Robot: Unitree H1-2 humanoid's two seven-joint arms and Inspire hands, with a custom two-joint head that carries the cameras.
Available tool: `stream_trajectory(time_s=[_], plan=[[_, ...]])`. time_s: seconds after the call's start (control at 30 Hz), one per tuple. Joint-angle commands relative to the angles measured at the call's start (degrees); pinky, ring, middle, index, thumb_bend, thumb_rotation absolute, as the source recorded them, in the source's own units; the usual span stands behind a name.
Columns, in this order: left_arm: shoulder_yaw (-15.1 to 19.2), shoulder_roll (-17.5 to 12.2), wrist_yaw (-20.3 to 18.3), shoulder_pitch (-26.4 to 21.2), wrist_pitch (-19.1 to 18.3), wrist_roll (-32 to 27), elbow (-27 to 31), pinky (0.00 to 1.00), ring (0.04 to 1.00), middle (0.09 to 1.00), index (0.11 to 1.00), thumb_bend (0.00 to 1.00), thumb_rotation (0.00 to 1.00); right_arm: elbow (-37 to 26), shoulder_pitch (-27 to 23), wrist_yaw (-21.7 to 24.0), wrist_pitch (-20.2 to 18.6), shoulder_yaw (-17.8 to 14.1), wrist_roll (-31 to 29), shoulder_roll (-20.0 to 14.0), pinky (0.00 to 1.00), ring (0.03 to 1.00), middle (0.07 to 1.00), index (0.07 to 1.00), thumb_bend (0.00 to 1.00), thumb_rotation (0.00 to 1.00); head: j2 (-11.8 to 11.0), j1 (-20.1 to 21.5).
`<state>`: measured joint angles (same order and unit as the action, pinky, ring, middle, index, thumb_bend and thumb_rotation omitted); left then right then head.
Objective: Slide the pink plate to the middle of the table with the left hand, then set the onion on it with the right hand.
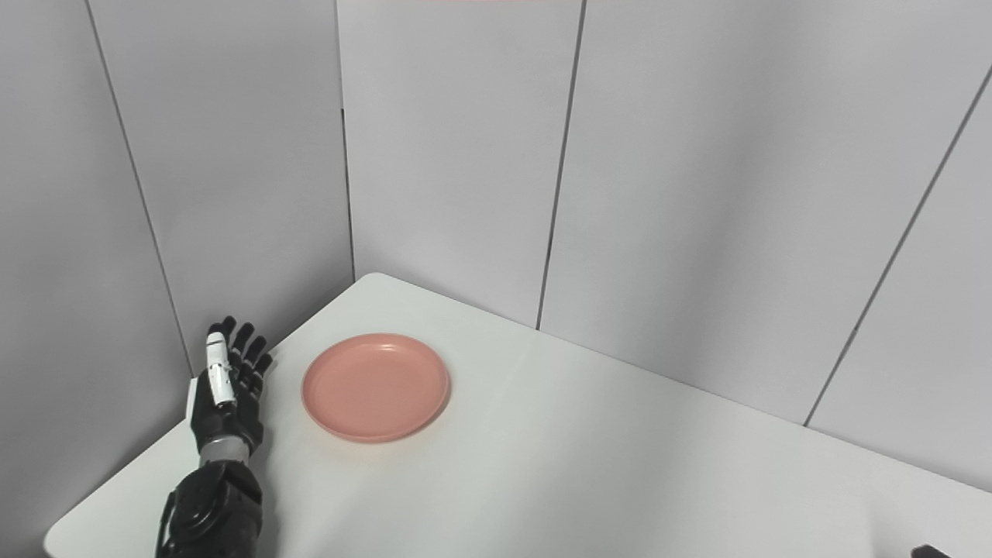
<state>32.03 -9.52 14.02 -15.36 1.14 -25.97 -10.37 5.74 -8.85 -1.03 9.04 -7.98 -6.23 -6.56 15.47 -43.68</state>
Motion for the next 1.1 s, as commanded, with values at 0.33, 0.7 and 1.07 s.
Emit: stream_trajectory(time_s=[0.33,0.7,1.07], plan=[[-2.0,-0.7,-2.0,-1.6,0.3,-0.3,0.1,0.95,0.948,0.955,0.945,0.40,1.00,3.5,3.4,0.1,0.4,-0.8,-0.4,0.0,0.57,0.755,0.765,0.715,0.51,0.81,0.4,-0.1],[-3.2,-0.8,-4.0,-2.4,-0.3,-1.2,-1.5,1.00,0.962,0.971,0.961,0.37,1.00,3.4,3.5,0.2,0.7,-0.7,-0.4,0.0,0.57,0.752,0.768,0.712,0.50,0.81,0.5,0.0],[-5.9,-2.3,-5.2,-4.1,-2.5,-0.6,-5.2,0.99,0.970,0.980,0.973,0.37,1.00,3.6,3.7,1.0,1.4,-0.3,-0.1,-0.4,0.59,0.777,0.795,0.752,0.49,0.85,0.9,0.3]])
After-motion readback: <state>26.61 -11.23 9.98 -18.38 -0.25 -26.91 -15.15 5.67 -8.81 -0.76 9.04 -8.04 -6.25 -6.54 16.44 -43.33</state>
